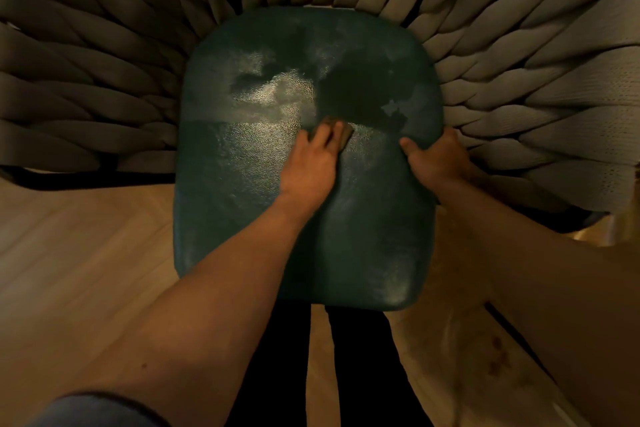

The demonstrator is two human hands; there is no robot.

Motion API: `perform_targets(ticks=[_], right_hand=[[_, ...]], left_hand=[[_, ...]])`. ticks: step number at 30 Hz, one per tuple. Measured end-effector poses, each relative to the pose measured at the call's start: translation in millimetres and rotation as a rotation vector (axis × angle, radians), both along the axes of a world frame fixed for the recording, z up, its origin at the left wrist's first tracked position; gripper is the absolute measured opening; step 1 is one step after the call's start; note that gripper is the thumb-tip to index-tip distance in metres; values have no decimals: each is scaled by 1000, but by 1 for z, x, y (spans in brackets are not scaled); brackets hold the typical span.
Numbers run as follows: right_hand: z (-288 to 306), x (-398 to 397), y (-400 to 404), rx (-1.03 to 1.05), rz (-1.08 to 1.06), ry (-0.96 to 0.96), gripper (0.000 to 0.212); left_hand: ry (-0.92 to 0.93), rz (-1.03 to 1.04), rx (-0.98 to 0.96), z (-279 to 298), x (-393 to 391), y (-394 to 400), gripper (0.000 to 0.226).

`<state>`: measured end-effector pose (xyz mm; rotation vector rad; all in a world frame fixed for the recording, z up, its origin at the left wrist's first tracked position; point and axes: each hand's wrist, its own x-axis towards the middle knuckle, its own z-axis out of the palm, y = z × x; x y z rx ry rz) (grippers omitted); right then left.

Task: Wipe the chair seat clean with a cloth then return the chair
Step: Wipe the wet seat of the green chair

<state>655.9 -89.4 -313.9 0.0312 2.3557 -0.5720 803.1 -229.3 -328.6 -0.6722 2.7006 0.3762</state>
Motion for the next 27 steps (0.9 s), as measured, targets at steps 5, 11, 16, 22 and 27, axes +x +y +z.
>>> perform_targets(ticks=[5, 11, 16, 22, 27], right_hand=[[-3, 0, -8, 52, 36, 48, 83], [-7, 0, -8, 67, 48, 83, 81], [-11, 1, -6, 93, 52, 85, 85], [-12, -2, -3, 48, -14, 49, 82], [-7, -7, 4, -62, -148, -40, 82]], left_hand=[[-29, 113, -33, -2, 35, -46, 70], [-54, 221, -118, -4, 82, -110, 70], [-50, 328, -190, -1, 117, -154, 64], [84, 518, -164, -1, 114, -154, 66], [91, 585, -117, -4, 99, -141, 68]])
